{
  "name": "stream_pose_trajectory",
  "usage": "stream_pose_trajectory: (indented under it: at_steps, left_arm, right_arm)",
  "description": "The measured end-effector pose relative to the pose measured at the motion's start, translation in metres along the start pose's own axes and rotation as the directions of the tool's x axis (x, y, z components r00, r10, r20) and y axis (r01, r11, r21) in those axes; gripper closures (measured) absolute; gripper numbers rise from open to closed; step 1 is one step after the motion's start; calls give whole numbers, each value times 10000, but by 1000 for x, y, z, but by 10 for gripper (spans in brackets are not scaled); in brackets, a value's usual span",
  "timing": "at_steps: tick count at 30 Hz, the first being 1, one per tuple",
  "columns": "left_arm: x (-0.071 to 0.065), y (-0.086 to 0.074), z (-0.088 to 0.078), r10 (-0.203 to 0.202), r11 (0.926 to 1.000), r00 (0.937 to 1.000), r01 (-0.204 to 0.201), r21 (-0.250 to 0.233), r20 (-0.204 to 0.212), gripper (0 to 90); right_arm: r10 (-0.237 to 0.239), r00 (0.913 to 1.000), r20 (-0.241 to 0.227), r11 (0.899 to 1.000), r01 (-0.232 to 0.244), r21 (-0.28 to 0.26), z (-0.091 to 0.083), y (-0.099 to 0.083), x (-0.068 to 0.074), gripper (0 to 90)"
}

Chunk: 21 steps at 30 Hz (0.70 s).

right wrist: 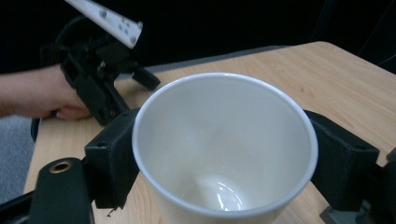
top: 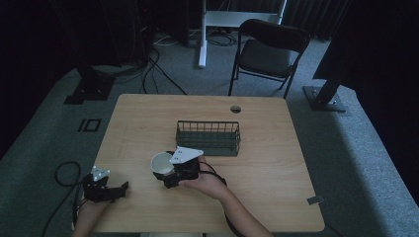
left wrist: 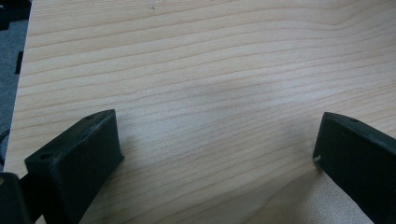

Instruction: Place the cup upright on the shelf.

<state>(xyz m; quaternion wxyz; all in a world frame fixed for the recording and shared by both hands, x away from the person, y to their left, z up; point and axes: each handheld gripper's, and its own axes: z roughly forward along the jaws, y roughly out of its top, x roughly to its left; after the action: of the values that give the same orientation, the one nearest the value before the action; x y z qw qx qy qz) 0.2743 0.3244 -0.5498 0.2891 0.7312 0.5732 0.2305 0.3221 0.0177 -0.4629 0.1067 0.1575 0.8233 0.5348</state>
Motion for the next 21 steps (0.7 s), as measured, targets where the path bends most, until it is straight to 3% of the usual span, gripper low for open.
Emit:
stream_pose_trajectory:
  at_steps: [9, 21]
  left_arm:
    - [0, 0, 0, 20, 10000, 10000, -20, 3, -5, 9]
    - [0, 0, 0, 18, 10000, 10000, -18, 23, 4, 9]
  right_arm:
    - [-4, 9999, 131, 9988, 11, -494, -8, 26, -8, 198]
    - [85, 9940, 1092, 9918, 55, -1276, -34, 63, -33, 198]
